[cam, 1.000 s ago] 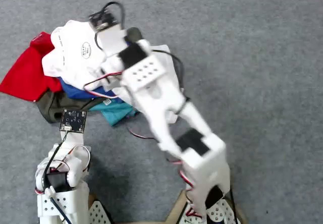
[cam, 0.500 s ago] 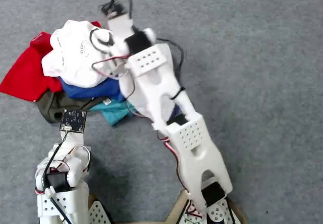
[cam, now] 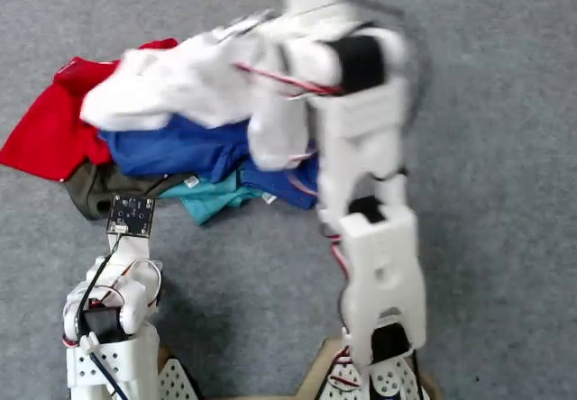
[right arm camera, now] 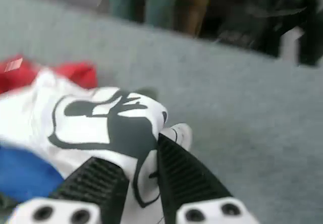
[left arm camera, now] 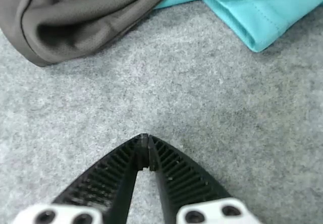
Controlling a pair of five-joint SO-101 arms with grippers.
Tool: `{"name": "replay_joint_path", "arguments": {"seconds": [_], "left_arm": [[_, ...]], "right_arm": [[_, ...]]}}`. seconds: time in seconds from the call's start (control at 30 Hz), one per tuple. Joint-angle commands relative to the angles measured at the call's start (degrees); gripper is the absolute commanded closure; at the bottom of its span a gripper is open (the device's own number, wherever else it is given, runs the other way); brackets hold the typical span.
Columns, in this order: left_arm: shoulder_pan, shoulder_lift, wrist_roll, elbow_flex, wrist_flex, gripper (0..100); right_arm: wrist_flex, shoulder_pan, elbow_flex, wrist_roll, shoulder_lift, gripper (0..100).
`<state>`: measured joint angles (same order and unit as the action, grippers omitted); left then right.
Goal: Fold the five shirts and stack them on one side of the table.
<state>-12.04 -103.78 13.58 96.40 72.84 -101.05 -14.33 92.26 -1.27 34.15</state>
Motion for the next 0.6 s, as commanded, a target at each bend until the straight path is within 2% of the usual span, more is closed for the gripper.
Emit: {"name": "replay_joint_path", "arguments": {"seconds": [0.0,0.1,0.27,0.33,0.43,0.5,0.57], "left_arm": [[0.04,-0.26,-0.44,0.84,0.09,97],[0.04,-0.26,-0.44,0.84,0.09,97],[0.13,-0.26,-0.35,0.84,0.09,97],[0.22,-0.26,-0.35,0.84,0.09,97],[0.22,-0.26,-0.53,0.84,0.09,97],[0.22,-0.26,-0.53,0.84,0.09,97],[0.22,-0.26,-0.53,0.84,0.09,97]], "right_arm": [[-0.18,10.55,2.33,-0.62,-11.47,98.5],[-0.18,20.13,-1.8,-3.34,-15.08,98.5],[-0.18,32.09,-28.18,-8.26,-18.59,98.5],[-0.09,34.02,-41.63,-8.79,-20.35,98.5],[1.67,33.85,-63.25,-15.12,-21.67,98.5],[7.91,33.14,-77.41,-17.93,-21.67,98.5],[19.34,33.14,-91.91,-18.81,-21.93,98.5]]}}
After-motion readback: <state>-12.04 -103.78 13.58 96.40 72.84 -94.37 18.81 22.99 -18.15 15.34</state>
